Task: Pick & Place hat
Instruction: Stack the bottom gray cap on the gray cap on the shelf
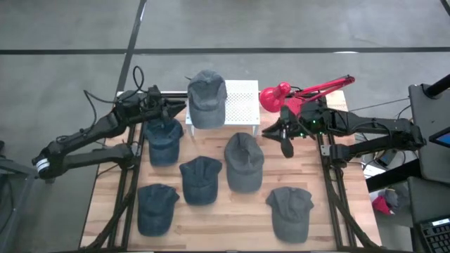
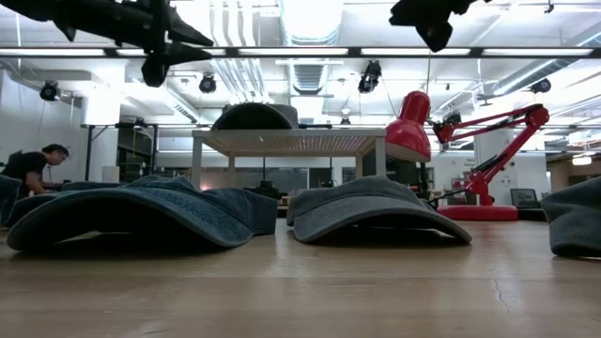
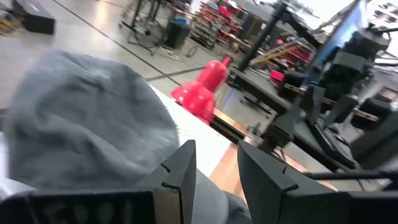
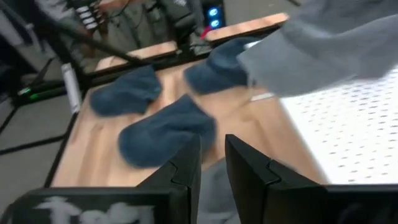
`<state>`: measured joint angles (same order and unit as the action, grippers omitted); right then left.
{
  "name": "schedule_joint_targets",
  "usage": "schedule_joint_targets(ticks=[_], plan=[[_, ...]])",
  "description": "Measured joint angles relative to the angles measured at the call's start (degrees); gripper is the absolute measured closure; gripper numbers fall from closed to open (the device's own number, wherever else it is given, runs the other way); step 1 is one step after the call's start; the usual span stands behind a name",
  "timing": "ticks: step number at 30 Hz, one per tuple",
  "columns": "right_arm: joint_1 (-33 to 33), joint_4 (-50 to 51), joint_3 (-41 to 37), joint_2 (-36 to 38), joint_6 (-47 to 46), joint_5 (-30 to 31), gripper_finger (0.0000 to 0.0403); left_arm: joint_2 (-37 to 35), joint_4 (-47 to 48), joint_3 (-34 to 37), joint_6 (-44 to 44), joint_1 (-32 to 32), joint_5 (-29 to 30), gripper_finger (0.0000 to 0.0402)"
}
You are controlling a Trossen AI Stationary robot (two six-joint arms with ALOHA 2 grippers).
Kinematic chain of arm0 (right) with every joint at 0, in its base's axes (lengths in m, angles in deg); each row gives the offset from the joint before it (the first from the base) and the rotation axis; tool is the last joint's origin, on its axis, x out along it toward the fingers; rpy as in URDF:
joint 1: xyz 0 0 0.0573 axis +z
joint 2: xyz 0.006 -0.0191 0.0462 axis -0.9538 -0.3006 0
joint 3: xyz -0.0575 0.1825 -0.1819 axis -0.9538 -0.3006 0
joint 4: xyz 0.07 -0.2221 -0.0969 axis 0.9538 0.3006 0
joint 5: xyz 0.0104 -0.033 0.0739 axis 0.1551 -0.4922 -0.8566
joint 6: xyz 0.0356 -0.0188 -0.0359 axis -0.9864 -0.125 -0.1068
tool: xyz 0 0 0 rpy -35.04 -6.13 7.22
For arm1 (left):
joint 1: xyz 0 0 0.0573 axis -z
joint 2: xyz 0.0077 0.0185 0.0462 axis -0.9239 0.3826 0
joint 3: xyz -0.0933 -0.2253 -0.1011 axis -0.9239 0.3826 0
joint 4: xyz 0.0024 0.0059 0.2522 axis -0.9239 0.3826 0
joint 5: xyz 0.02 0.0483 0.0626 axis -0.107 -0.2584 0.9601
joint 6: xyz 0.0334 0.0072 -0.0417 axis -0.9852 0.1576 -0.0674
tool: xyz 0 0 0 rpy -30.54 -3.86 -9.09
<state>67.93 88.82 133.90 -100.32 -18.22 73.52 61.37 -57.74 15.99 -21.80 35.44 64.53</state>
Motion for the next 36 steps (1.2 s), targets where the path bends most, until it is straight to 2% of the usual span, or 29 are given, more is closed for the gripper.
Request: schedule_joint_targets(ticks=[9, 16, 20, 28, 36], plan=[[8.6, 10.5, 0.0, 0.0, -12.5, 0.0, 0.0331, -1.3, 0.8, 0.0, 1.6, 6.3, 3.8, 0.0289], [16.6, 18.5, 0.0, 0.0, -26.0, -0.9, 0.0329, -0.6, 1.6, 0.0, 1.7, 7.6, 6.2, 0.0289], [22.0, 22.6, 0.0, 0.0, -37.3, -3.3, 0.0318, -0.2, 1.8, 0.0, 1.6, 7.6, 7.4, 0.0289], [33.1, 30.8, 0.0, 0.0, -65.3, -3.6, 0.0292, -0.1, 1.8, 0.0, 0.2, 7.6, 8.1, 0.0289], [42.8, 32.0, 0.0, -0.4, -89.8, -3.6, 0.0245, -0.1, 1.9, 0.0, -0.8, 7.6, 8.2, 0.0289]])
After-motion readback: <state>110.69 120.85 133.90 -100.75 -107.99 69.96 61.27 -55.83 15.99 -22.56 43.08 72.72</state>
